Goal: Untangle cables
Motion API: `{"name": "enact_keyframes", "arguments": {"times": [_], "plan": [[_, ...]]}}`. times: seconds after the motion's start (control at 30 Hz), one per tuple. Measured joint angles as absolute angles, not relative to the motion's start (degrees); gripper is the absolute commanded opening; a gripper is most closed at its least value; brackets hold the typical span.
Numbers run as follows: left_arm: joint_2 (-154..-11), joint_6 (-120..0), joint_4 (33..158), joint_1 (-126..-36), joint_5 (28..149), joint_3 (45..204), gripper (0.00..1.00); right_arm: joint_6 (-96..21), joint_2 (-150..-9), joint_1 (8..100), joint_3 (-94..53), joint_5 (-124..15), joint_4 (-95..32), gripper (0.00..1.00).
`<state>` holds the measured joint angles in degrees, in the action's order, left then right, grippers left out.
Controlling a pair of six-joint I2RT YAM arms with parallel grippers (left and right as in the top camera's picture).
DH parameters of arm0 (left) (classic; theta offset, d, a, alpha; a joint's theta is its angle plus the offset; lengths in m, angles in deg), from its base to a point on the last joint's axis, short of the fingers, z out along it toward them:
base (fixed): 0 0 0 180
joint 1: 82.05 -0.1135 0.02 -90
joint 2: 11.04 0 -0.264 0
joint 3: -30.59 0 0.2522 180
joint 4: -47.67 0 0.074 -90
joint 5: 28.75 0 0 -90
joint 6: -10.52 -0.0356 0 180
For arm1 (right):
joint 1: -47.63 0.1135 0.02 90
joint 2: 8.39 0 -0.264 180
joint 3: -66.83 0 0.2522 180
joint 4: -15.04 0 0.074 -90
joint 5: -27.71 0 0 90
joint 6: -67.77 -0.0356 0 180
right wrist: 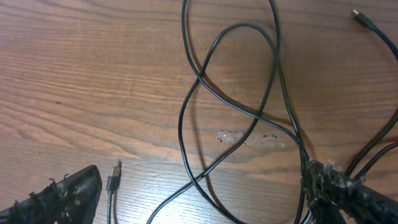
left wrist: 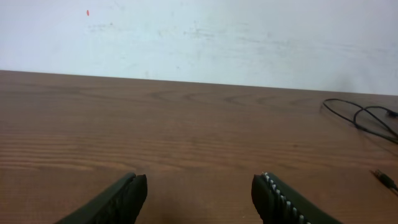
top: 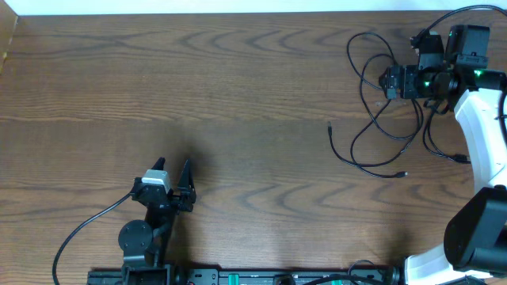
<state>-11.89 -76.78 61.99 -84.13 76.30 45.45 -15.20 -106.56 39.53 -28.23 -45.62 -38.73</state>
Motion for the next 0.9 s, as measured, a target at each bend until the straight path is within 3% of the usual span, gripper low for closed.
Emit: {"name": "enact_keyframes", "arguments": {"times": [0.53,0.9], "plan": [[-11.9,-76.8,62.0,-84.1,76.3,45.5,0.6,-15.2,-104.8,39.7,-28.1,-45.7,-38.8,0.99],[-11.9,-76.8,62.0,-84.1,76.3,45.5,0.6,-15.2,-83.9,44.7,-27.9,-45.7,-38.7,0.99]]}}
